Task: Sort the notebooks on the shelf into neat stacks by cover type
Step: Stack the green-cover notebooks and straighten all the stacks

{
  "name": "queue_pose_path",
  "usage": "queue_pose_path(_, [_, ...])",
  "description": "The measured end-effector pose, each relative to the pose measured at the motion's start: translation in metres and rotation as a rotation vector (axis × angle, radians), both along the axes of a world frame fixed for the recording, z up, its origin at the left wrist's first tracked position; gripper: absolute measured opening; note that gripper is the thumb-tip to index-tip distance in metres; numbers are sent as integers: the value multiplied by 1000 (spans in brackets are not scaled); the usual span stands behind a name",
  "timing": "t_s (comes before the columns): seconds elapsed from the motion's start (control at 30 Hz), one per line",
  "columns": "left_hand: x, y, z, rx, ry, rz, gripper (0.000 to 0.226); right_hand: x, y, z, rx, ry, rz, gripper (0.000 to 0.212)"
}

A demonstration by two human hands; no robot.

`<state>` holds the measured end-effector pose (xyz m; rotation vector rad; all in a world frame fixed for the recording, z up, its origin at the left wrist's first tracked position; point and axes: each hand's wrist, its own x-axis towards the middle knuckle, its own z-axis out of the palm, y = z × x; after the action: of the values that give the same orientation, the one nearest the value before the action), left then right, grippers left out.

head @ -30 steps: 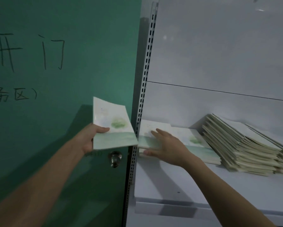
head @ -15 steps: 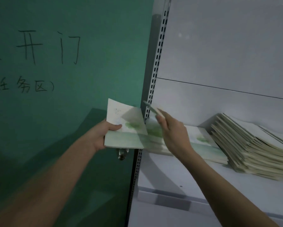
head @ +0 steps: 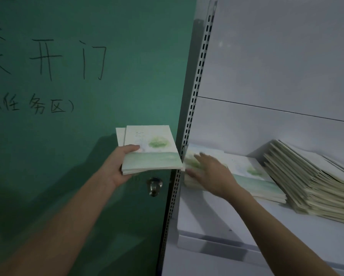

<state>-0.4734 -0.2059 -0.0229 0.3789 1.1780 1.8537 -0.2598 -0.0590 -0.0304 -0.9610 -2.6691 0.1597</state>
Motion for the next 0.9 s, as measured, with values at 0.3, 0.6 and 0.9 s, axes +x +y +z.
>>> queue_pose_path(0.3, [-1,5,-30,-23,-111,-97,25,26,-10,-11,-113,17,-40,65])
queue_pose_path(0.6, [7,14,-30,-39,-39,-134,44,-9,-58,27,-43,522,-92,34])
queue_pose_path(0.9, [21,7,-29,20,-24,-149,60,-29,-80,-10,-168,294,212,57])
